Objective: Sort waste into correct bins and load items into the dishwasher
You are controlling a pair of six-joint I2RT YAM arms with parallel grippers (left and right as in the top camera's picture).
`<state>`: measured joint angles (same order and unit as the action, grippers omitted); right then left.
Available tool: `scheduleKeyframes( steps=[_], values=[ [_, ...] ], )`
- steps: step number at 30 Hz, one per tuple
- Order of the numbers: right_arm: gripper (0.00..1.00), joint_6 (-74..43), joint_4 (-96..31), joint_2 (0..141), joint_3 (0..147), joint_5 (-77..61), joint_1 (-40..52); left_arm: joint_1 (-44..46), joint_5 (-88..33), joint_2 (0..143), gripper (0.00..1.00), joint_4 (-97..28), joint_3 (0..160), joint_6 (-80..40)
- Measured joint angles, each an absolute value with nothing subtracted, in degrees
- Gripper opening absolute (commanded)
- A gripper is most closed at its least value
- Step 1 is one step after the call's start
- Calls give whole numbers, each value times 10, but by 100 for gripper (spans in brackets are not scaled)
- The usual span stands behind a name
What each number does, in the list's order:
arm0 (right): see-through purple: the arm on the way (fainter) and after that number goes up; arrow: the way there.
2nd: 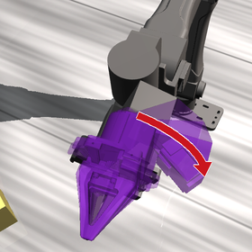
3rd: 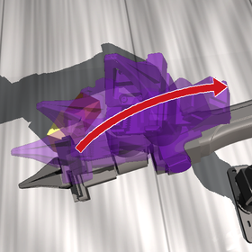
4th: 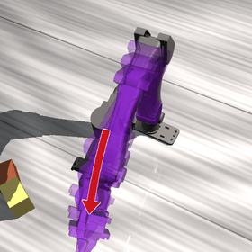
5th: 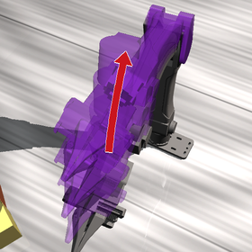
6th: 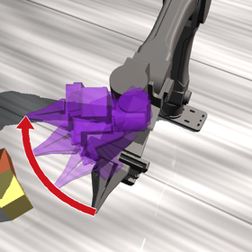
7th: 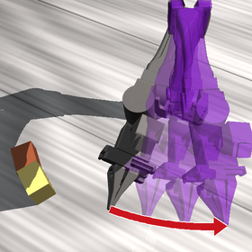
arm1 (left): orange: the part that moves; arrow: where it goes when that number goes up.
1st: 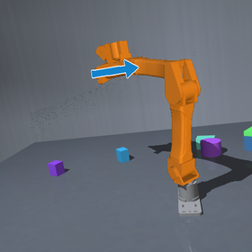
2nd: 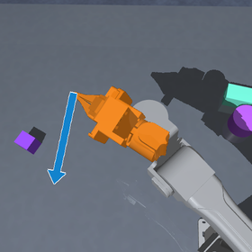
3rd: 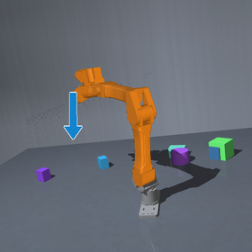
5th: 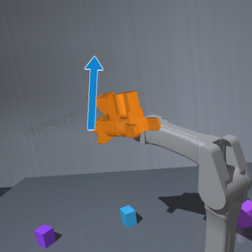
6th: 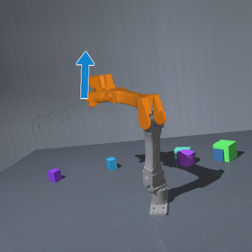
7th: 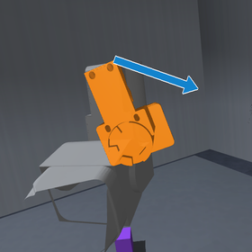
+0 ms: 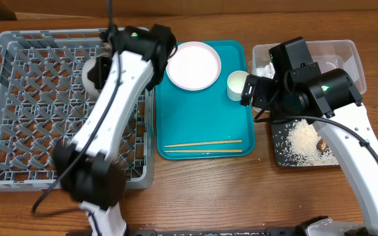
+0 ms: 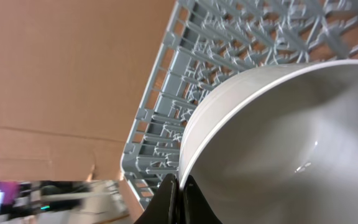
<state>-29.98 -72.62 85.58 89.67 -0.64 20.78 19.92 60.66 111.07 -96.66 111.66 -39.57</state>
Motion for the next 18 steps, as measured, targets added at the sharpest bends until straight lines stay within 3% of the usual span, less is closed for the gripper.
scheduleKeyframes(
  steps=[7, 18],
  values=[
    [100, -300, -726, 856, 897, -6, 208, 210, 596, 1020, 4, -965, 1118, -435],
    [100, -300, -726, 856, 897, -6, 208, 210, 636, 1140, 4, -966, 1117, -449]
  ],
)
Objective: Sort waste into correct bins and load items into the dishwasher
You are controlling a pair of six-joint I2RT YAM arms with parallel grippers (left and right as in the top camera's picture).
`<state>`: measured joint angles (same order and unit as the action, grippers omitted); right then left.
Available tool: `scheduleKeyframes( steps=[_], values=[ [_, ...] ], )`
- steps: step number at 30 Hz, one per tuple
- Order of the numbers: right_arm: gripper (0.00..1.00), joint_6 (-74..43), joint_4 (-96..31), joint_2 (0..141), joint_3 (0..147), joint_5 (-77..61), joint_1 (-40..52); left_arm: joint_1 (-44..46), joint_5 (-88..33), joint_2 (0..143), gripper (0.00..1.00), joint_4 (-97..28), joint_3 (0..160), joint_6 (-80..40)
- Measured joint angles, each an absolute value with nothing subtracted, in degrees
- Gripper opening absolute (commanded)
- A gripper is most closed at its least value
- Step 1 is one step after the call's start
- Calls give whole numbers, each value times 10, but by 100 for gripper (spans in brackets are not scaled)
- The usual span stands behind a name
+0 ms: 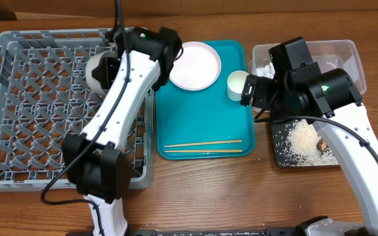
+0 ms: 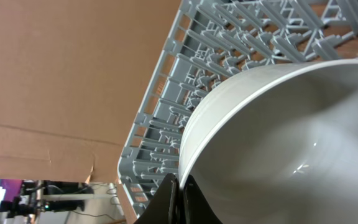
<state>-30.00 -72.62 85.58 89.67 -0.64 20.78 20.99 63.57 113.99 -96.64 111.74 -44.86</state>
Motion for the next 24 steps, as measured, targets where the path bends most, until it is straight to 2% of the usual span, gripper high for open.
scheduleKeyframes(
  steps=[24],
  values=[
    [100, -300, -726, 856, 897, -6, 208, 198, 642, 1221, 4, -967, 1084, -455]
  ],
)
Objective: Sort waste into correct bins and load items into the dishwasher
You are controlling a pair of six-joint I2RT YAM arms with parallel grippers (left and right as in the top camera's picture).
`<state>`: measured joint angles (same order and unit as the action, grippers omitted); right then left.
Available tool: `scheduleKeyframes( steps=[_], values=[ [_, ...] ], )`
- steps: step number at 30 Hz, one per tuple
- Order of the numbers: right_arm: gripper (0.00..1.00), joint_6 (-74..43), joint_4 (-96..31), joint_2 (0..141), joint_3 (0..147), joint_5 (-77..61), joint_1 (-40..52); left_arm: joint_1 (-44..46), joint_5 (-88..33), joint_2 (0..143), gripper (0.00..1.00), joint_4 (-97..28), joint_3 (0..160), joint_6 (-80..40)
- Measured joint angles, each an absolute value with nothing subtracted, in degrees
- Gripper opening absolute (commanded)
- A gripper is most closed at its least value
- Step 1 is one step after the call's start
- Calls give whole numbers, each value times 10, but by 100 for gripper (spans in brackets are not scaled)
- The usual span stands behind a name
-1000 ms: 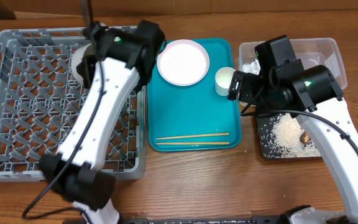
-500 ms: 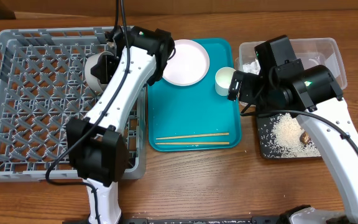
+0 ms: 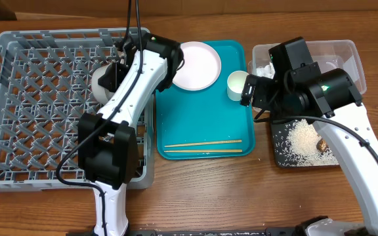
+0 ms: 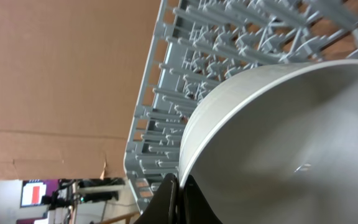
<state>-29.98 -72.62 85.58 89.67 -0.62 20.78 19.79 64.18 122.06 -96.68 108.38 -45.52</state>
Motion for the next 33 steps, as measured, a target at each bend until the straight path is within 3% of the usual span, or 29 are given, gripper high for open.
scheduleKeyframes(
  steps=[33],
  values=[
    [100, -300, -726, 856, 897, -6, 208, 220, 669, 1214, 6, -909, 1039, -494]
  ],
)
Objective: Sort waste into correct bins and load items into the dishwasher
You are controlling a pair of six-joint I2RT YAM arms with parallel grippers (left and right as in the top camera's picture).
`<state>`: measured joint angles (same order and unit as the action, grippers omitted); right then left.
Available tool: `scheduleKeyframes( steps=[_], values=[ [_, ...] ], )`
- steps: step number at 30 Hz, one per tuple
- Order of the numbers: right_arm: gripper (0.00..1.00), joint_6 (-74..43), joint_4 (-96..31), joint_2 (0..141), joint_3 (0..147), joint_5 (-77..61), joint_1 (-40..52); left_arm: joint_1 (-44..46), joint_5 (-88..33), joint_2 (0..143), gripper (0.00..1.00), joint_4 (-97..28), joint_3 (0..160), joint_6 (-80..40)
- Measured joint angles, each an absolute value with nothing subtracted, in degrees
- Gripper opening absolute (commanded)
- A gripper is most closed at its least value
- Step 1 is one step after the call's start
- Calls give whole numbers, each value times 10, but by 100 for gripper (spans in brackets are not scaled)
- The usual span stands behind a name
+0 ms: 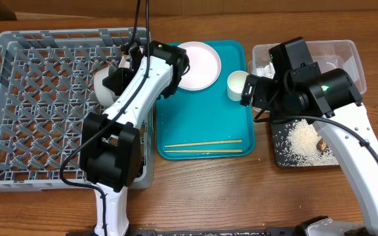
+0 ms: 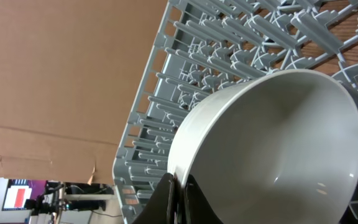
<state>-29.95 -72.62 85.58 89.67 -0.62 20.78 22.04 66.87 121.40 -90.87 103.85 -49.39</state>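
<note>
A white bowl point(image 1: 105, 86) hangs tilted on its side over the back right part of the grey dish rack point(image 1: 38, 111). My left gripper point(image 2: 179, 194) is shut on the bowl's rim; the bowl point(image 2: 272, 149) fills the left wrist view, with rack pegs behind it. In the overhead view the left gripper point(image 1: 119, 73) is at the bowl's right edge. My right gripper point(image 1: 248, 92) sits beside a small white cup point(image 1: 235, 83) on the teal tray point(image 1: 202, 118). Its jaws are hidden under the wrist.
A white plate point(image 1: 195, 64) and a pair of chopsticks point(image 1: 203, 147) lie on the teal tray. At right are a clear bin point(image 1: 333, 52) holding white tissue and a black tray point(image 1: 304, 141) with rice. The rack's right wall stands next to the tray.
The bowl has shifted slightly toward the rack's right side and tipped further, so its whole rim now shows in the wrist view. The left gripper still holds it. The right arm is unchanged.
The left gripper held the bowl by its rim over the rack's back right corner at every moment. The left arm's lower links have moved step by step to the right, and the bowl has moved a little forward and right. The right arm never moved.
</note>
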Motion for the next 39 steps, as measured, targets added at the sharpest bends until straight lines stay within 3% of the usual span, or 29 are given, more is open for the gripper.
scheduleKeyframes(
  steps=[12, 18, 28, 30, 32, 39],
  values=[
    [100, -300, -726, 856, 897, -6, 208, 222, 656, 1208, 8, -887, 1039, -494],
    [100, -300, -726, 856, 897, -6, 208, 222, 630, 1207, 43, -878, 1039, -495],
    [100, -300, -726, 856, 897, -6, 208, 222, 550, 1221, 74, -867, 1035, -456],
    [100, -300, -726, 856, 897, -6, 208, 222, 547, 1221, 90, -867, 1035, -438],
    [100, -300, -726, 856, 897, -6, 208, 222, 547, 1221, 98, -867, 1035, -425],
    [100, -300, -726, 856, 897, -6, 208, 222, 550, 1221, 100, -869, 1040, -381]
  ],
)
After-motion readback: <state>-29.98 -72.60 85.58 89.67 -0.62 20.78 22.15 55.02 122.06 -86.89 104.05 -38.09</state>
